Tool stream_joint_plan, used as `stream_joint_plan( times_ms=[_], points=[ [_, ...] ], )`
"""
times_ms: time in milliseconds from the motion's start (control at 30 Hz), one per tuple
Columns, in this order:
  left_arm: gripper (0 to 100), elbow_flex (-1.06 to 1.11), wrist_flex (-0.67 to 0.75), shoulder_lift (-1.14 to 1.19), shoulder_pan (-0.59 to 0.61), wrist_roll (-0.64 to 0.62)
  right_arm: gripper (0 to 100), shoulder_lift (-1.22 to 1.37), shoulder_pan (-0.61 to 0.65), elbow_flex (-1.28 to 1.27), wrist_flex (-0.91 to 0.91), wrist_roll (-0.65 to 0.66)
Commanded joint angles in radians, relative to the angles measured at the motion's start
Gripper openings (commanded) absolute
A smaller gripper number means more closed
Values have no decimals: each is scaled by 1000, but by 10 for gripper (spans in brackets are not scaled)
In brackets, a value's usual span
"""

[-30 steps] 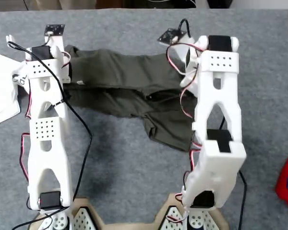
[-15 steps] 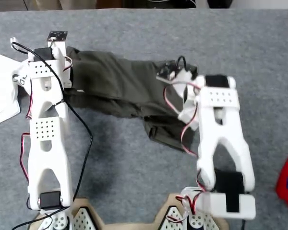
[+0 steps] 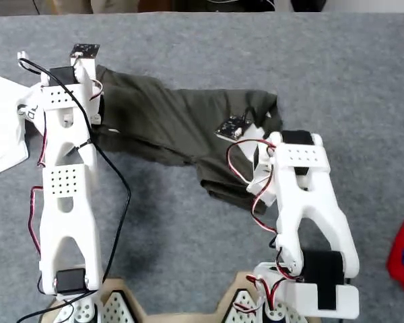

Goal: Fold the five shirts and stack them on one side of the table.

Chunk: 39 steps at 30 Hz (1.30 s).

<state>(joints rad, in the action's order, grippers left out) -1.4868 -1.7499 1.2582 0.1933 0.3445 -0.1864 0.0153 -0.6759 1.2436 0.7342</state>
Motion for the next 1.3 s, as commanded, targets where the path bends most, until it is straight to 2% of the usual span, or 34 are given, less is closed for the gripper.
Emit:
stream_joint_plan(
  times_ms=[0,200,467,767,900,1133,1267],
  points=[
    [19,69,-15,-105,-11,34,5,-44,2,-15,-35,3],
    [19,339,-9,-277,-9,69,5,-44,2,-16,-61,3],
    [19,347,6,-292,21,71,5,-48,2,-19,-61,8],
    [19,308,2,-295,66,138,5,-44,2,-22,-72,8],
    [19,339,-9,-298,48,158,8,-44,7,-38,-98,8],
    [21,374,-9,-302,5,167,152,-51,4,-38,-101,8],
    [57,371,-11,-326,12,213,166,-97,2,-35,-80,6]
  ],
)
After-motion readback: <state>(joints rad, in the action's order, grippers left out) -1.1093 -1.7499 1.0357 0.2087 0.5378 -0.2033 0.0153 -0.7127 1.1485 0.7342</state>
